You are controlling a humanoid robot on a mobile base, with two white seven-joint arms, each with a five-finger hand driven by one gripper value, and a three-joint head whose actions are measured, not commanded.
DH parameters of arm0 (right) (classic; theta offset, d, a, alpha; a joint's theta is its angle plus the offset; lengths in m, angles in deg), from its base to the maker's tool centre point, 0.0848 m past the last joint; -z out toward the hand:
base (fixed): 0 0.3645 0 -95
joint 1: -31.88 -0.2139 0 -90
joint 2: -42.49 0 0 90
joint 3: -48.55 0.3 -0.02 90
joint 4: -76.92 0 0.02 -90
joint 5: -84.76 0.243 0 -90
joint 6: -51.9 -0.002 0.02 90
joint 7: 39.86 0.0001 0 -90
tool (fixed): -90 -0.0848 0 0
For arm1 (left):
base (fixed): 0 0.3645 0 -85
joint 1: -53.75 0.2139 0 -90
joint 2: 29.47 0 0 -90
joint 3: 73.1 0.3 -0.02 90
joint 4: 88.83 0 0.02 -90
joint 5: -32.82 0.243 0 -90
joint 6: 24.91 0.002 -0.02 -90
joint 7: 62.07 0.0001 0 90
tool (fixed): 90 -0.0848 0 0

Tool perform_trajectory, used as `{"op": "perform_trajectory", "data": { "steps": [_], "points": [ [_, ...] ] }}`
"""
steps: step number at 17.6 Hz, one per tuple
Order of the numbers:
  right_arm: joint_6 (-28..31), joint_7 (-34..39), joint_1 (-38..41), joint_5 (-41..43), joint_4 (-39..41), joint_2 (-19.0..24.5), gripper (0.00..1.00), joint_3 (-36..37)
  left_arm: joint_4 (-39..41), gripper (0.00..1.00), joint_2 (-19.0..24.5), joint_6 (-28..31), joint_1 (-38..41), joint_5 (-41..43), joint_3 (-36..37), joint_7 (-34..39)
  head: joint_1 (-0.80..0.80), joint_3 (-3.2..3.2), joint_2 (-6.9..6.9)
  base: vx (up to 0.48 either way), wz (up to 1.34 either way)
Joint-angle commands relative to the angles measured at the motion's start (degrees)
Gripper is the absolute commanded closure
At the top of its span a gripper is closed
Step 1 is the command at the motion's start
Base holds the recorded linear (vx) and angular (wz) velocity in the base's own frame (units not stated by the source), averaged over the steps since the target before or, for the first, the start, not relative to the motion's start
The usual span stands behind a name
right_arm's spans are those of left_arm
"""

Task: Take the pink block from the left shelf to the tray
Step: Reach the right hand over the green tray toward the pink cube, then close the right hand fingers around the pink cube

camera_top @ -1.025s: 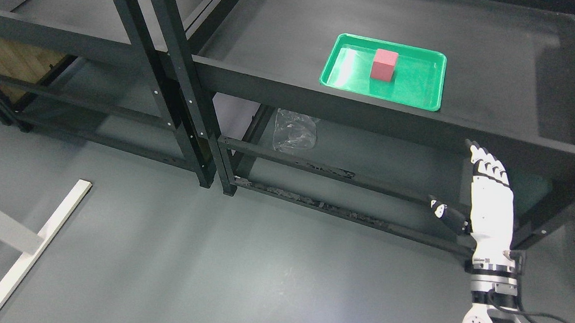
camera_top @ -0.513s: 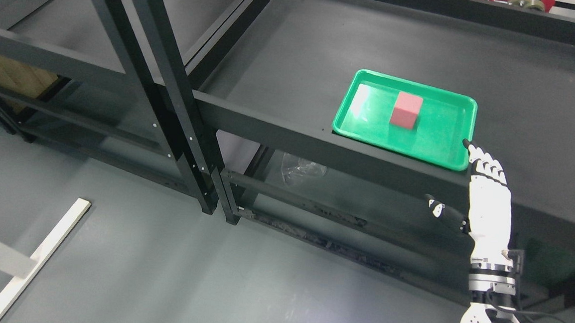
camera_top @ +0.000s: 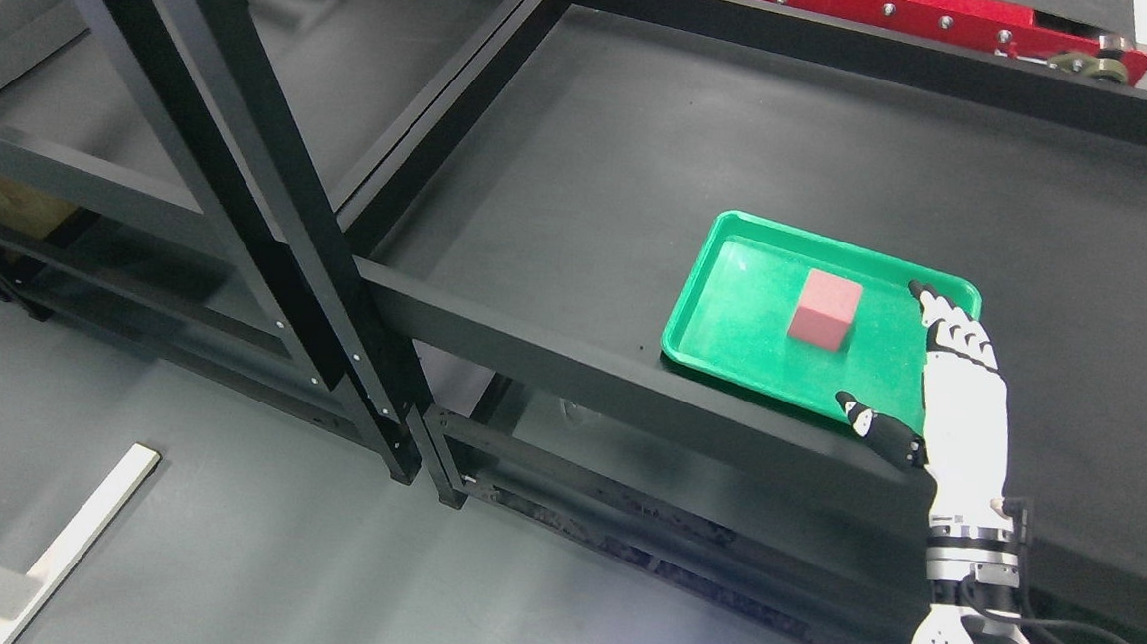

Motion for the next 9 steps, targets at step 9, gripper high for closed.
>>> {"op": "perform_trajectory", "data": {
  "steps": [9],
  "points": [
    [0.25,11.60,-0.24,-1.45,-3.79,-1.10,0.02,-3.56,0.00,0.00,1.00,-0.05,0.53,0.09,0.00,0.04,0.00,0.00,0.00,0.177,0.06]
  ]
}}
